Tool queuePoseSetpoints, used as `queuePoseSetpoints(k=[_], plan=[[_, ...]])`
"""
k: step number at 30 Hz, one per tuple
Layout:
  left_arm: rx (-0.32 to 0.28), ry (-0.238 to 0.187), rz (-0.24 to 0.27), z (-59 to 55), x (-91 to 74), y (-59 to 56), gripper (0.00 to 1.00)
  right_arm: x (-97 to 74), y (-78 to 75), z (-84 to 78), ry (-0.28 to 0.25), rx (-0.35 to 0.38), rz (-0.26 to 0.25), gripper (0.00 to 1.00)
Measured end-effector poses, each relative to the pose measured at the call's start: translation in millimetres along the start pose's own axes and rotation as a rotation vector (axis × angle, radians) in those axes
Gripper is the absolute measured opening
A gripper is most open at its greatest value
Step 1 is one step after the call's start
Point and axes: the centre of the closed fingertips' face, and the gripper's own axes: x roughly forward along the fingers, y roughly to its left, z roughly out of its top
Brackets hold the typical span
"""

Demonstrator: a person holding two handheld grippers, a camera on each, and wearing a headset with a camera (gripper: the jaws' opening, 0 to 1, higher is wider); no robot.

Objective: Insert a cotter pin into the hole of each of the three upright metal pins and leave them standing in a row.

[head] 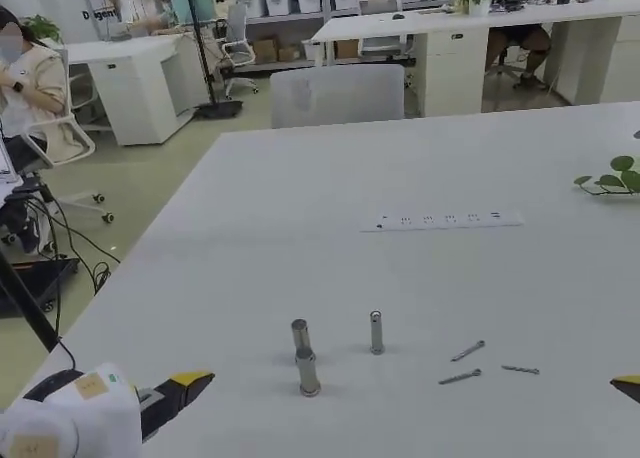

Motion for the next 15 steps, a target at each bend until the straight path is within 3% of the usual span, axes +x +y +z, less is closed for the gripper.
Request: queuePoseSetpoints(k=[10, 15], plan=[[0.038, -0.013, -0.034, 0.9, 14.6, 17.8, 0.73, 3.5, -2.2, 2.1, 0.006, 0.004, 0.006, 0.87], [0.053, -0.021, -0.077, 4.2, 23.4, 16.1, 0.70, 6.4, -3.1, 3.7, 0.008, 0.003, 0.009, 0.87]])
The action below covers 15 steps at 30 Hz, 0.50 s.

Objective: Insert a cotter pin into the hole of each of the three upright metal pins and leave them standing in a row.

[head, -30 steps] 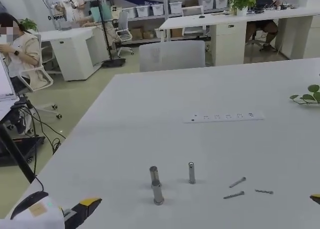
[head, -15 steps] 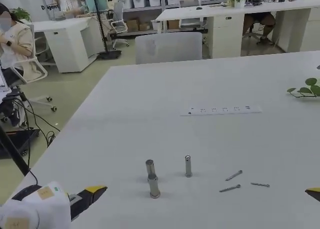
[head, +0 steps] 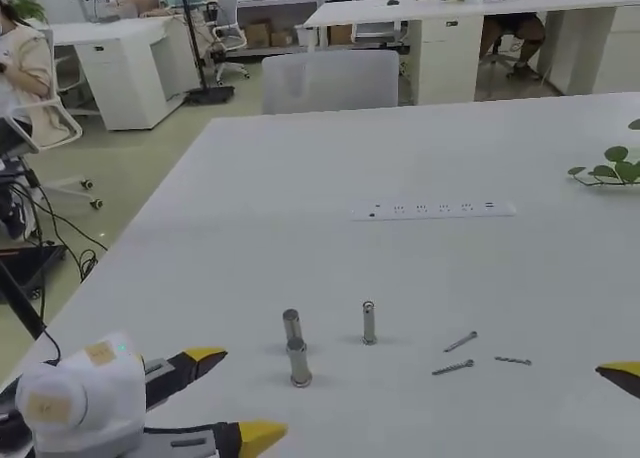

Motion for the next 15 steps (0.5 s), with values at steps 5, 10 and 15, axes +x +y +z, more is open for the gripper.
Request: queuePoseSetpoints(k=[5, 10, 15], plan=[[0.020, 0.011, -0.036, 0.6, 10.1, 1.0, 0.58, 3.1, 0.4, 1.2, 0.001, 0.002, 0.007, 0.86], [0.035, 0.038, -0.069, -2.5, 21.8, 2.8, 0.47, 3.9, -0.4, 1.9, 0.004, 0.006, 0.008, 0.86], [0.063, 0.056, -0.089, -7.0, 34.5, 8.8, 0.40, 3.5, -3.0, 1.7, 0.011, 0.010, 0.002, 0.86]])
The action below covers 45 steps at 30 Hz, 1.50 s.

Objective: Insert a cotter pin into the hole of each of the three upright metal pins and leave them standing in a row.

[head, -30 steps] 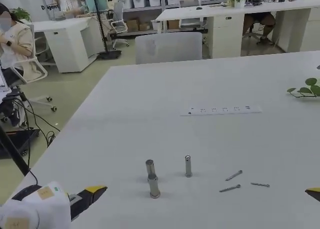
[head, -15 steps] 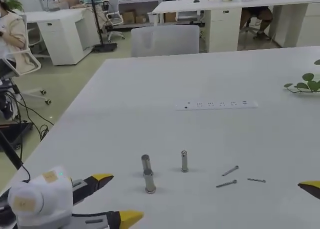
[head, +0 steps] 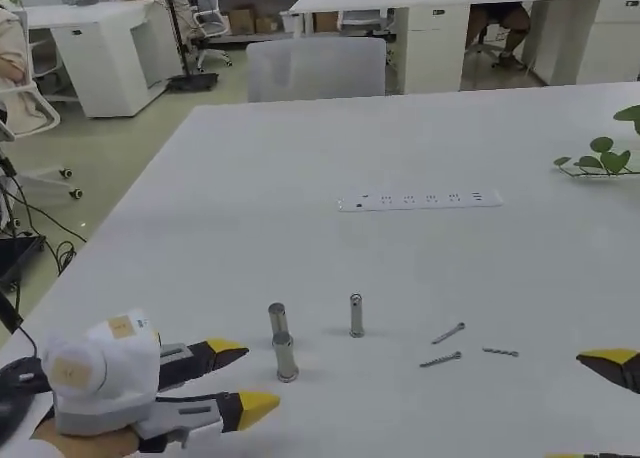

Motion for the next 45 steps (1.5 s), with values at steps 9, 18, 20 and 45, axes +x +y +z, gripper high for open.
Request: queuePoseSetpoints(k=[9, 18, 20, 45], plan=[[0.054, 0.005, -0.060, -1.2, 19.9, 5.5, 0.32, -0.3, -1.5, 1.5, 0.013, -0.002, -0.007, 0.86], [0.069, 0.014, -0.098, -4.9, 33.3, 7.6, 0.26, 4.0, -1.0, 4.6, 0.023, -0.003, -0.007, 0.85], [0.088, 0.018, -0.104, -4.5, 35.7, 5.5, 0.25, 5.4, -1.6, 5.4, 0.023, -0.004, -0.008, 0.85], [0.076, 0.026, -0.016, -3.3, 48.1, 10.4, 0.12, 13.4, 3.7, 1.6, 0.027, -0.009, 0.016, 0.85]])
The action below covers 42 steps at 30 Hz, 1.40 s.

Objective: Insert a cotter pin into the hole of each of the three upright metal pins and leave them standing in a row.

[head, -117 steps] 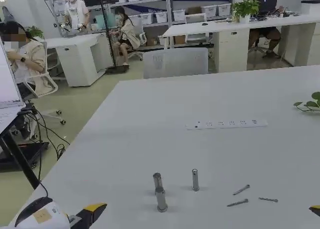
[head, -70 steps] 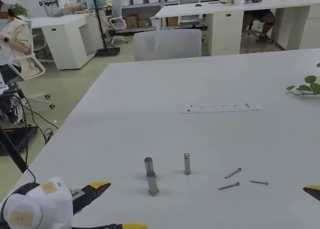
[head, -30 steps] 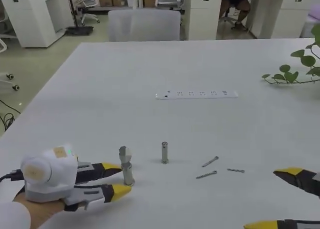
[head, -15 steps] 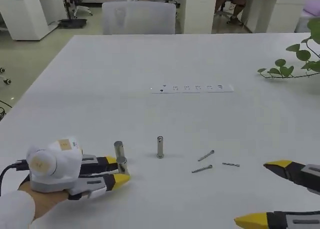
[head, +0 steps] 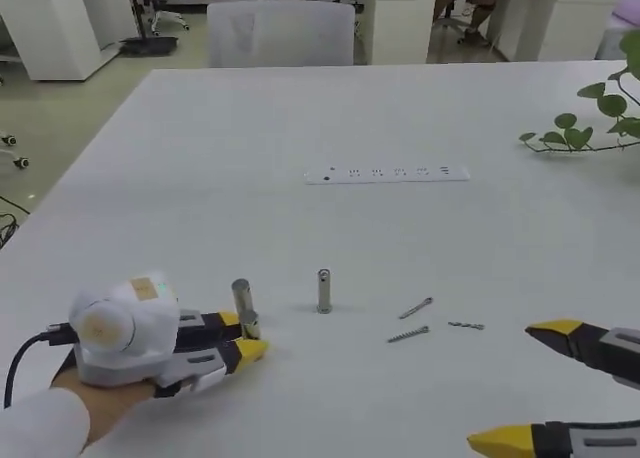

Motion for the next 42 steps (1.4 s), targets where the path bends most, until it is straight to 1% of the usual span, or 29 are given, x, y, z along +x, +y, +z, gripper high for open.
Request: queuePoseSetpoints(k=[1, 5, 9, 12, 15, 20, 22, 26, 28, 32, 35, 38, 42], plan=[[-0.014, 0.001, 0.010, -0.3, 0.1, -0.2, 0.12, 0.3, 0.1, 0.0, 0.000, 0.000, 0.001, 0.85], [-0.033, 0.006, 0.042, -0.6, 0.1, 0.1, 0.11, 1.7, 0.8, 0.7, -0.001, -0.004, 0.005, 0.85], [-0.072, 0.008, 0.082, -0.7, -0.1, -0.9, 0.11, 3.0, 1.9, 2.2, -0.006, -0.006, 0.008, 0.85], [-0.087, 0.008, 0.099, -1.0, -0.3, -3.8, 0.11, 3.6, 2.7, 2.6, -0.009, -0.006, 0.009, 0.85], [-0.096, 0.007, 0.107, -1.2, -1.1, -9.5, 0.10, 3.8, 3.9, 2.6, -0.011, -0.007, 0.011, 0.85], [-0.091, 0.012, 0.109, 0.1, -1.2, -21.8, 0.10, 3.5, 6.0, 3.3, -0.018, -0.007, 0.015, 0.85], [-0.098, 0.017, 0.101, 0.6, -0.7, -27.0, 0.10, 3.6, 6.4, 3.4, -0.020, -0.008, 0.016, 0.85], [-0.095, 0.017, 0.097, 2.9, 0.0, -36.1, 0.10, 3.8, 8.4, 3.6, -0.024, -0.008, 0.020, 0.85], [-0.109, 0.005, 0.095, 6.4, -0.4, -39.5, 0.10, 4.1, 9.4, 3.4, -0.025, -0.008, 0.023, 0.85], [-0.117, -0.010, 0.096, 12.8, -1.2, -45.4, 0.10, 4.8, 11.1, 3.0, -0.028, -0.008, 0.028, 0.85], [-0.114, -0.011, 0.097, 17.4, -1.5, -51.8, 0.10, 5.3, 12.3, 3.4, -0.032, -0.008, 0.031, 0.85], [-0.130, -0.014, 0.099, 20.3, -2.2, -56.8, 0.10, 5.9, 13.0, 4.3, -0.037, -0.010, 0.035, 0.85], [-0.125, -0.009, 0.106, 23.2, -2.1, -64.8, 0.10, 6.1, 13.3, 5.0, -0.041, -0.012, 0.039, 0.85]])
